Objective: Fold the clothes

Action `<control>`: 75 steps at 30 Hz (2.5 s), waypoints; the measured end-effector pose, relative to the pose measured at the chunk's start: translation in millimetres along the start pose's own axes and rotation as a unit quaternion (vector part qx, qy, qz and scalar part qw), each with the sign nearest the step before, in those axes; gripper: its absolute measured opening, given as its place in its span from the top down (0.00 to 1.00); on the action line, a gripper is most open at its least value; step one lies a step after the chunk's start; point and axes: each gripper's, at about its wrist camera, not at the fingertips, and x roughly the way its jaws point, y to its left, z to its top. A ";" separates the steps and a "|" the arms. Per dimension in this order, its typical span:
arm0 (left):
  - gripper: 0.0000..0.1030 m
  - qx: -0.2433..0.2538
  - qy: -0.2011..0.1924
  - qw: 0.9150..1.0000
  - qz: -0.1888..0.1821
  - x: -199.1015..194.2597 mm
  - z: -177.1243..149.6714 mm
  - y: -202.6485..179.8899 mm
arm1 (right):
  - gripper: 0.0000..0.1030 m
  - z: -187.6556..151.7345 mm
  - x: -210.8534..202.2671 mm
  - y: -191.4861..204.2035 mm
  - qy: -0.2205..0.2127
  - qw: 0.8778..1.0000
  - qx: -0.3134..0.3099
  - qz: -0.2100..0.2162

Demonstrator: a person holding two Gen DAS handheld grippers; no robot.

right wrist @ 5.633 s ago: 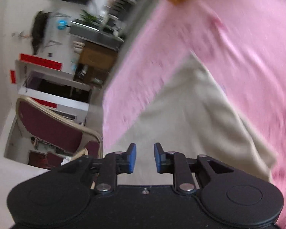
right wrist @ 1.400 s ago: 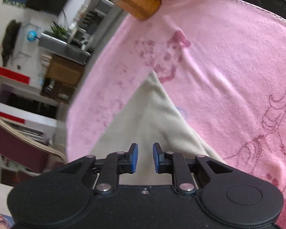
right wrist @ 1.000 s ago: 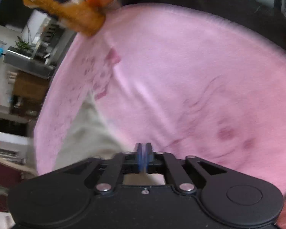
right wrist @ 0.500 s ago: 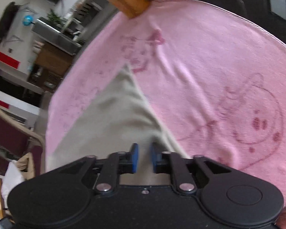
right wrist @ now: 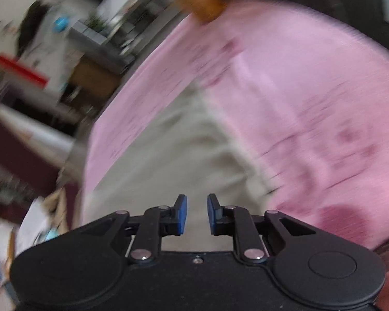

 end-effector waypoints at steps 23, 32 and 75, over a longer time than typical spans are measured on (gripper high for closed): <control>0.74 0.005 0.003 0.999 0.039 -9.0 -2.7 -10.2 | 0.69 -21.6 -22.0 -26.8 -0.015 0.998 0.057 -0.010; 0.72 0.012 0.010 0.999 0.031 -5.6 -4.2 -16.5 | 0.58 -34.8 9.4 -25.1 0.084 0.989 0.115 0.047; 0.70 -0.004 0.039 0.998 0.040 -0.4 -4.7 -0.8 | 0.79 -26.4 15.8 -34.5 -0.159 0.977 0.138 -0.019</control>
